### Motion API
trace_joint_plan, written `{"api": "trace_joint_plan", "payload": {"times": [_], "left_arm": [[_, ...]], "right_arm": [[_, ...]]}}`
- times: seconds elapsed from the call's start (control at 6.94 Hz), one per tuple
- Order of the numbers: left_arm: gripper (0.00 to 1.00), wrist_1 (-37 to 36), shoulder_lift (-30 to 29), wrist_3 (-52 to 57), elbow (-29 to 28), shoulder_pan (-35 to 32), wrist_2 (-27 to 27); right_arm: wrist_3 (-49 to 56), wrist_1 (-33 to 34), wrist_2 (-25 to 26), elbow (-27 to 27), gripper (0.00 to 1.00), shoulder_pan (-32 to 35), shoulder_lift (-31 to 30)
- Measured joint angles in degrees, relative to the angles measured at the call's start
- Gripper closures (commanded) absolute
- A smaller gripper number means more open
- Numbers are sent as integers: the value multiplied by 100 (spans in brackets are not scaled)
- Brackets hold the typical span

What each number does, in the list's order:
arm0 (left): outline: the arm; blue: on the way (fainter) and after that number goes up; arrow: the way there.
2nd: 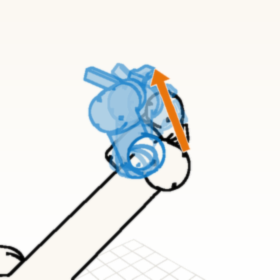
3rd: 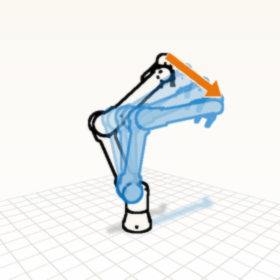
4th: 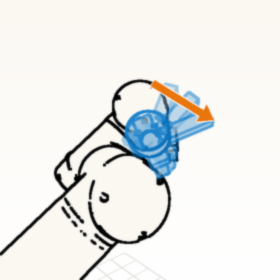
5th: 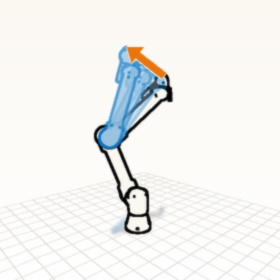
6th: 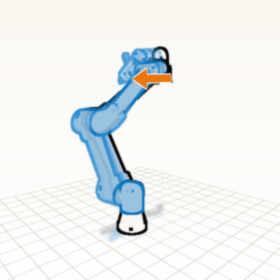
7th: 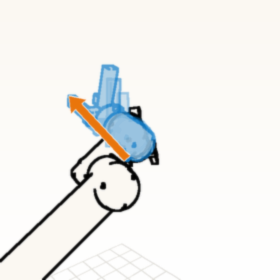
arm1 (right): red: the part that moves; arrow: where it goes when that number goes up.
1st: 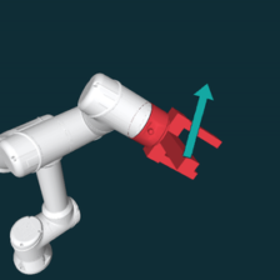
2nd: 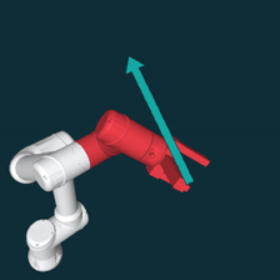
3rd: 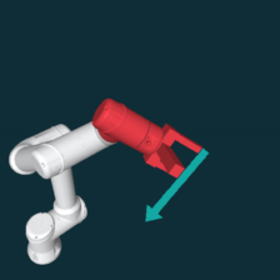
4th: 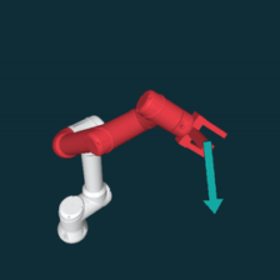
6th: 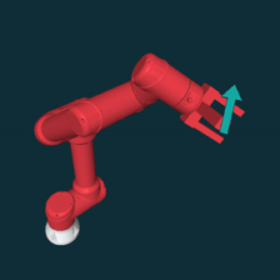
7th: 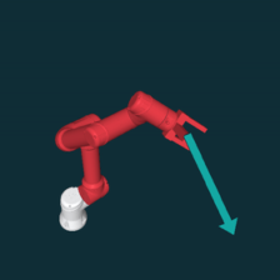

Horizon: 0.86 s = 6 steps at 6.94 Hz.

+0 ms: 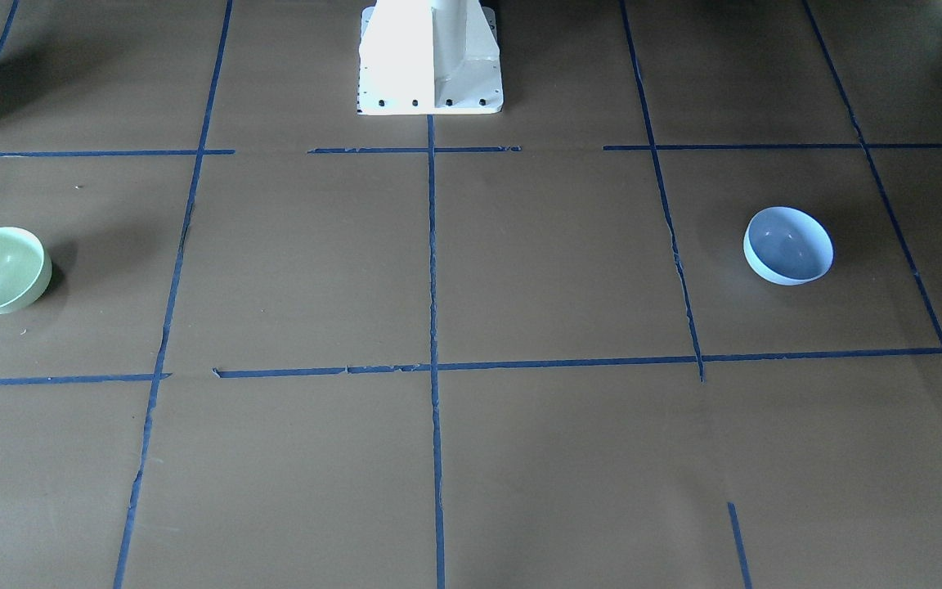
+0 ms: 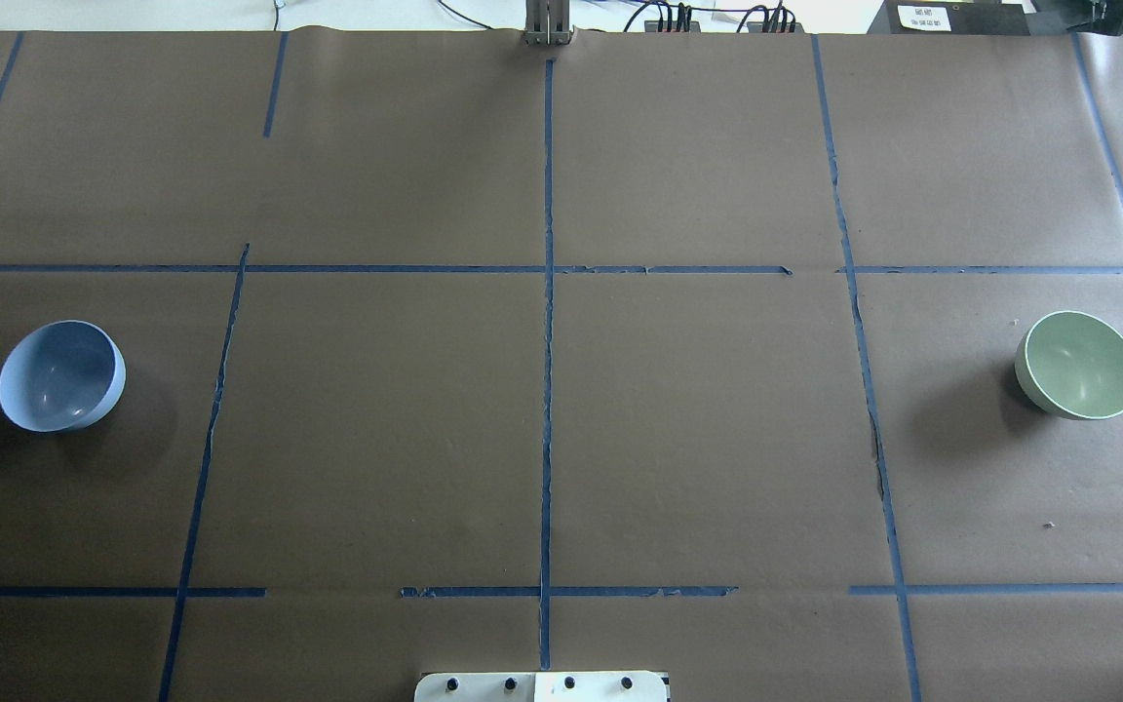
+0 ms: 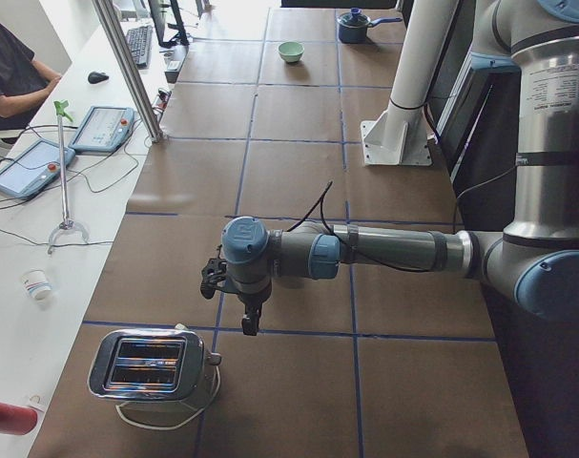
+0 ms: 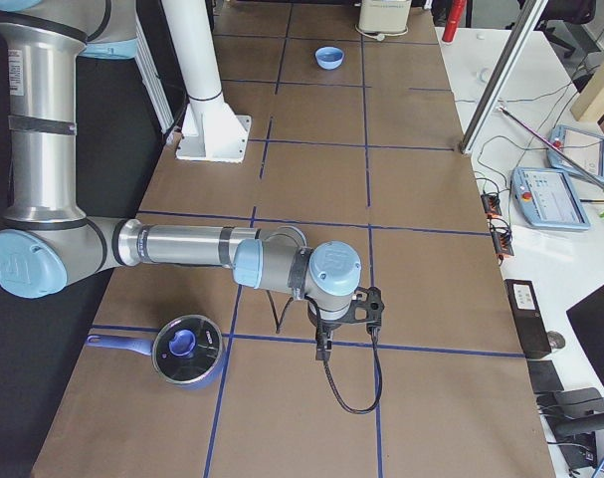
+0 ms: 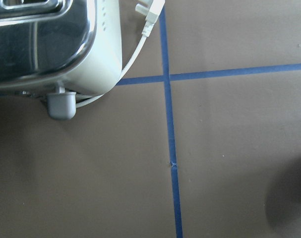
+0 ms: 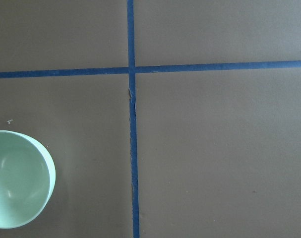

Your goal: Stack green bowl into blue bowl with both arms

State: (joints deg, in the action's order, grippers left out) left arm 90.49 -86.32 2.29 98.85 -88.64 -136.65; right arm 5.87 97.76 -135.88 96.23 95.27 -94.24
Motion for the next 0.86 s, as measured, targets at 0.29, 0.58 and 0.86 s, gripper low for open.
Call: {"api": "trace_joint_plan", "payload": {"times": [0.29, 0.58, 0.86], "left_arm": [[0, 55, -83, -463, 66, 227, -662], [0, 340, -131, -1552, 178, 915, -1087], [0, 1481, -73, -2938, -47, 1453, -776]], "right_arm": [[4, -7, -4, 12, 0, 0, 9], [5, -82, -1, 9, 0, 0, 11], [0, -204, 0, 3, 0, 0, 7]]}}
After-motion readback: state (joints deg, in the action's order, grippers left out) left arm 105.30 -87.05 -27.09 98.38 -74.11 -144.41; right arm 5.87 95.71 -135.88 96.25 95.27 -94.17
